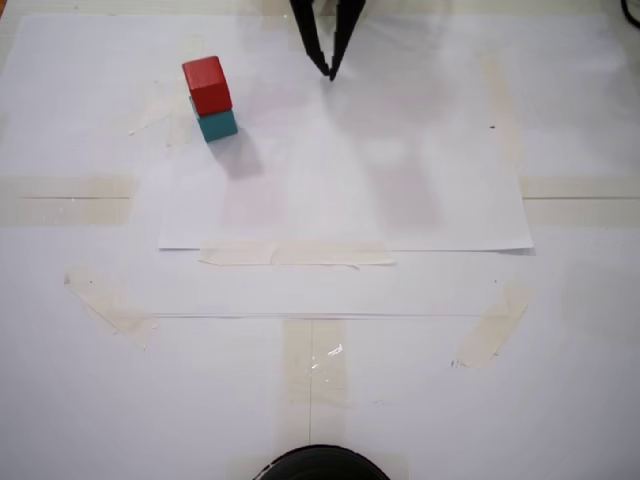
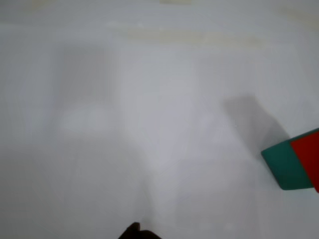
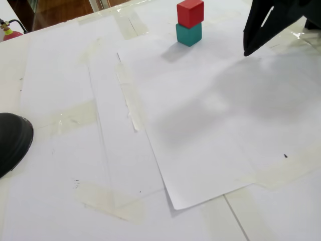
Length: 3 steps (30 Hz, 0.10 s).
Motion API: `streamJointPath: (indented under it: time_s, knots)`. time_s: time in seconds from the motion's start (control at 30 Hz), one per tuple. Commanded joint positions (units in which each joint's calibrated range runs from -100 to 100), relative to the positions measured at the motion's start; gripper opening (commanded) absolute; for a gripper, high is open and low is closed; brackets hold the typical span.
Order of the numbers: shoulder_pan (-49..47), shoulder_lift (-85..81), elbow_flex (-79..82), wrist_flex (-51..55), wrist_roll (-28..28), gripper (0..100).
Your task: Put the red cube on the top of the blue cube.
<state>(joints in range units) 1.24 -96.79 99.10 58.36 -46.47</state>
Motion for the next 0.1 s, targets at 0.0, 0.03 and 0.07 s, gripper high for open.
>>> streamJointPath:
  time_s: [0.0, 0.03, 0.07]
  knots:
    - [0.1, -0.6, 0.8, 1.2, 1.1, 0]
    - [0.1, -0.6, 0.8, 1.3, 1.4, 0]
    - [0.1, -0.6, 0.8, 1.3, 1.7, 0]
